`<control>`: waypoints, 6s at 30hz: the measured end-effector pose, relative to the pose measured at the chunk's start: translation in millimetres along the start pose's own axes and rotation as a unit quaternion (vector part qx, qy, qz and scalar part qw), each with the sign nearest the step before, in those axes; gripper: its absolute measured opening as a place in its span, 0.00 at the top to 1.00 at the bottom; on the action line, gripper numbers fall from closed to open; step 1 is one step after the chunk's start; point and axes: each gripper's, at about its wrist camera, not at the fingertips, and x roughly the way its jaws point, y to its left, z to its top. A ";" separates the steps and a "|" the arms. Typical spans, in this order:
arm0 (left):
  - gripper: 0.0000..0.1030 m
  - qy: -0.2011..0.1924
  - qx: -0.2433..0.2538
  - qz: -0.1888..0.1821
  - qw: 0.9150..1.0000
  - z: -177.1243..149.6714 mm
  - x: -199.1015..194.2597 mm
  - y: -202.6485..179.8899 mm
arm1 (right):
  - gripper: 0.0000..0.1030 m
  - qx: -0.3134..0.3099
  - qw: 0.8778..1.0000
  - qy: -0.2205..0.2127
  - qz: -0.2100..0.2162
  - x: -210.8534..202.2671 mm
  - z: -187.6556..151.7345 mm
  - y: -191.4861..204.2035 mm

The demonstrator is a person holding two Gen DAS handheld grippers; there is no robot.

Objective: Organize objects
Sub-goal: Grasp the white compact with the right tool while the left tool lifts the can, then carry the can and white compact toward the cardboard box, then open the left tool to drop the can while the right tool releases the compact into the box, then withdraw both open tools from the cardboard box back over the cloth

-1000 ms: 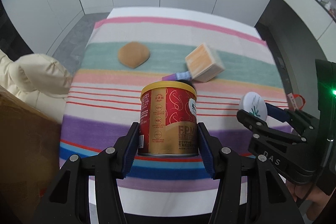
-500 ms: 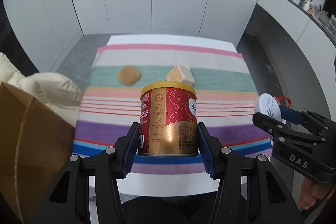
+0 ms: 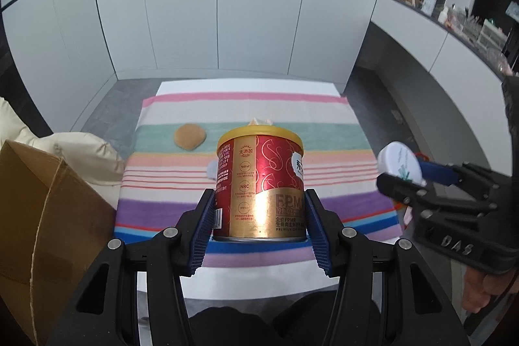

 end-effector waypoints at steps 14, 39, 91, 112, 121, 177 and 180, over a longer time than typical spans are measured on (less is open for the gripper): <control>0.47 -0.013 -0.037 0.013 0.999 -5.9 -4.3 34.3 | 0.42 -0.038 0.999 -0.022 0.021 1.4 17.3 42.8; 0.47 -0.047 -0.102 0.076 0.991 -24.2 -41.1 135.5 | 0.42 -0.109 0.992 -0.026 0.064 22.4 27.3 152.0; 0.00 -0.099 -0.254 0.259 0.926 -151.7 -171.2 311.5 | 0.42 -0.267 0.946 -0.021 0.182 19.6 -3.2 399.9; 0.00 -0.098 -0.281 0.272 0.915 -171.7 -189.5 326.5 | 0.14 -0.274 0.944 -0.027 0.180 25.4 -6.6 432.9; 0.00 -0.096 -0.271 0.271 0.918 -159.3 -177.3 319.3 | 0.00 -0.248 0.954 -0.042 0.161 25.8 3.6 411.3; 0.00 -0.091 -0.146 0.166 0.971 -38.8 -63.9 168.2 | 0.00 -0.111 0.991 -0.058 0.049 25.2 37.5 174.6; 0.00 -0.085 -0.141 0.155 0.974 -33.0 -56.5 156.8 | 0.00 -0.100 0.992 -0.059 0.041 22.7 36.7 156.7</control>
